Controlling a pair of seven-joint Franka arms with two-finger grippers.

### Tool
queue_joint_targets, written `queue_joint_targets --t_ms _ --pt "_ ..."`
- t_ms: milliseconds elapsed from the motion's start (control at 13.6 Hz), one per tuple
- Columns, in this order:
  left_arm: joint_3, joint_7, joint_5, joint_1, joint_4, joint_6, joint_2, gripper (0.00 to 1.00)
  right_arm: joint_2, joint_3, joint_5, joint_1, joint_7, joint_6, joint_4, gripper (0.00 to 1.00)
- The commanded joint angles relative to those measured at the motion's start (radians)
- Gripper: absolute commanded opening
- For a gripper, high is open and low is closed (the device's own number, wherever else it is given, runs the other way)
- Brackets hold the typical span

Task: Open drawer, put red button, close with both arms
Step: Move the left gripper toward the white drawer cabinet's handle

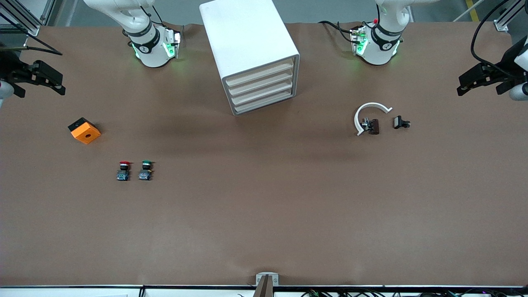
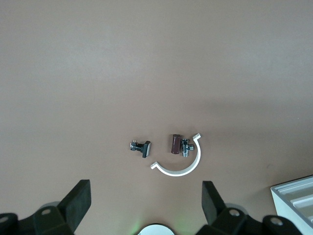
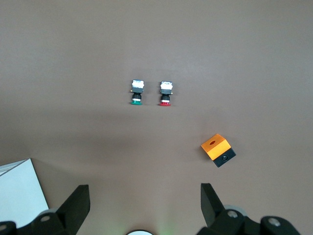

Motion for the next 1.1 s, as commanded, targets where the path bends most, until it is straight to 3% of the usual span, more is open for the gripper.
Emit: queue_joint_targets --t_ms 0,220,514,1028 --pt "-0.005 -0.005 -0.003 0.004 0.012 -0.009 0.000 1.00 0.008 0.002 -0.015 -0.002 -0.007 -0.002 0.022 1.00" --pt "-0.005 -0.014 -0.004 0.003 0.017 -0.009 0.015 1.00 0.008 0.002 -0.015 0.003 -0.007 -0.004 0.026 1.00" --pt "-0.031 -0.106 -0.004 -0.054 0.061 0.025 0.177 1.00 0.014 0.002 -0.015 0.005 -0.008 -0.004 0.026 1.00" --pt "-0.037 -0.555 -0.012 -0.200 0.092 0.201 0.429 1.00 0.014 0.002 -0.016 0.001 -0.008 -0.004 0.026 1.00"
